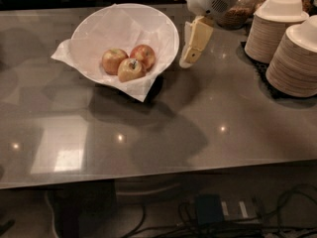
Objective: Pick apple from white bowl
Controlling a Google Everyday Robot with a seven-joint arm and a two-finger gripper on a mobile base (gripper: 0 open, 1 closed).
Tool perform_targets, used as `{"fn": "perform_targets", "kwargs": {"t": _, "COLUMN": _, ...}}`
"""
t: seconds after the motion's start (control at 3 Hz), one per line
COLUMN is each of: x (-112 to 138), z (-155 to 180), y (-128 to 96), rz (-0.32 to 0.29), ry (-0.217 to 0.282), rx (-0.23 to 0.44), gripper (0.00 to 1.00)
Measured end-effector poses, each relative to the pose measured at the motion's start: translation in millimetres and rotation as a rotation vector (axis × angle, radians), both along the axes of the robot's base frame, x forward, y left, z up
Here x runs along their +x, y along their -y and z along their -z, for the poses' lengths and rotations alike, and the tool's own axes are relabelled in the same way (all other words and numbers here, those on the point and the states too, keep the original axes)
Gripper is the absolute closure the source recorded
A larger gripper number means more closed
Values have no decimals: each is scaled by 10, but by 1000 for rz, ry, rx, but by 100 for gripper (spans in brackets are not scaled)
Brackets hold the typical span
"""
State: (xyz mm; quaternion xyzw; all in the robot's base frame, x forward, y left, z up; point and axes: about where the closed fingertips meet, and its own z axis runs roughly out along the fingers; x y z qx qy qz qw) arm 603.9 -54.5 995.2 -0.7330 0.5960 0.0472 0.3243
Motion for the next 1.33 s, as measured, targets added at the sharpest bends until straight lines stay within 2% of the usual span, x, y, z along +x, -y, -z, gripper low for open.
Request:
{"fn": "perform_targets", "kwargs": {"t": 0.67, "x": 449, "z": 10, "y": -187, "rz": -140, "ry": 117, "rx": -54, "gripper": 0}}
{"fn": "perform_targets", "kwargs": {"t": 1.0, "x": 692, "z": 46, "y": -315, "rz": -202, "ry": 155, "rx": -54, "gripper": 0}}
{"fn": "perform_targets", "kwargs": {"t": 1.33, "x": 876, "z": 140, "y": -430, "rz": -253, "ry": 171, "rx": -54, "gripper": 14}}
